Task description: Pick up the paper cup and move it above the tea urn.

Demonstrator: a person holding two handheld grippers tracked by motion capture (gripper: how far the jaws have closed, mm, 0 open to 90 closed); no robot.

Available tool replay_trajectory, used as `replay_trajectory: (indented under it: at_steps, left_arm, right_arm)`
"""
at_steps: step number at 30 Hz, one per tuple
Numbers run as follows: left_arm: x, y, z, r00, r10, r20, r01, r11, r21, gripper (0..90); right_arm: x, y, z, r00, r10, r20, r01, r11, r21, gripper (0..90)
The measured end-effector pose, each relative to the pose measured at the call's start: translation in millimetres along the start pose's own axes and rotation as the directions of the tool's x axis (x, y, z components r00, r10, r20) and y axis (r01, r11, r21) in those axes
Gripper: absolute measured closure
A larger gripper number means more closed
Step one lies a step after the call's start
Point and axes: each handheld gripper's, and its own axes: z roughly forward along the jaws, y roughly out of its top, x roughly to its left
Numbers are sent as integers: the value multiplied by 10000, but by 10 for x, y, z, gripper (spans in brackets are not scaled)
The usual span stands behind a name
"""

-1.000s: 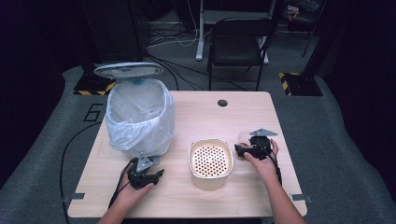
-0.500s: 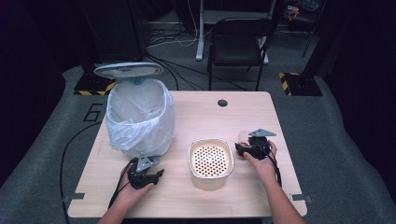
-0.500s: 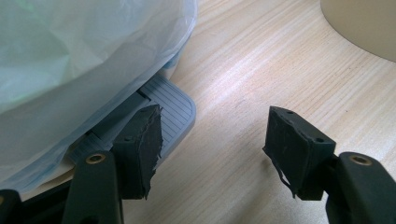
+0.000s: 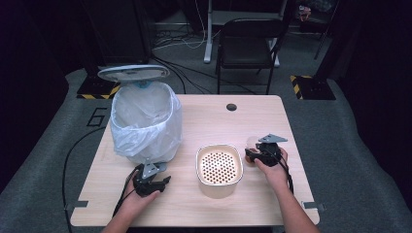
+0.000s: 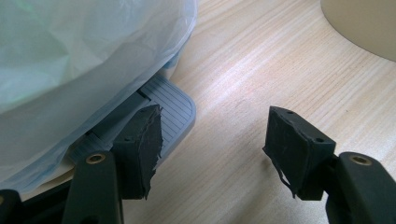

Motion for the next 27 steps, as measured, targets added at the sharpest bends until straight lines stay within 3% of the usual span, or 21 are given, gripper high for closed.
replay_trajectory:
  at_steps: [7, 12, 16, 27]
  left_arm:
    - [2, 1, -1, 10000, -2, 22, 2, 10000, 5, 366]
    - [0, 0, 0, 10000, 1, 9, -1, 10000, -6, 366]
    - [2, 1, 0, 10000, -1, 20, 1, 10000, 2, 366]
    - [-1, 1, 1, 10000, 18, -14, -18, 10000, -7, 366]
  right_arm:
    - [8, 69, -35, 9988, -343, -347, 342, 9994, -14, 481]
    - [-4, 141, -84, 9985, -388, -396, 386, 9992, -48, 488]
    - [-17, 243, -146, 9967, -684, -435, 679, 9976, -135, 488]
    - [-40, 480, -299, 9941, -834, -698, 805, 9958, -428, 488]
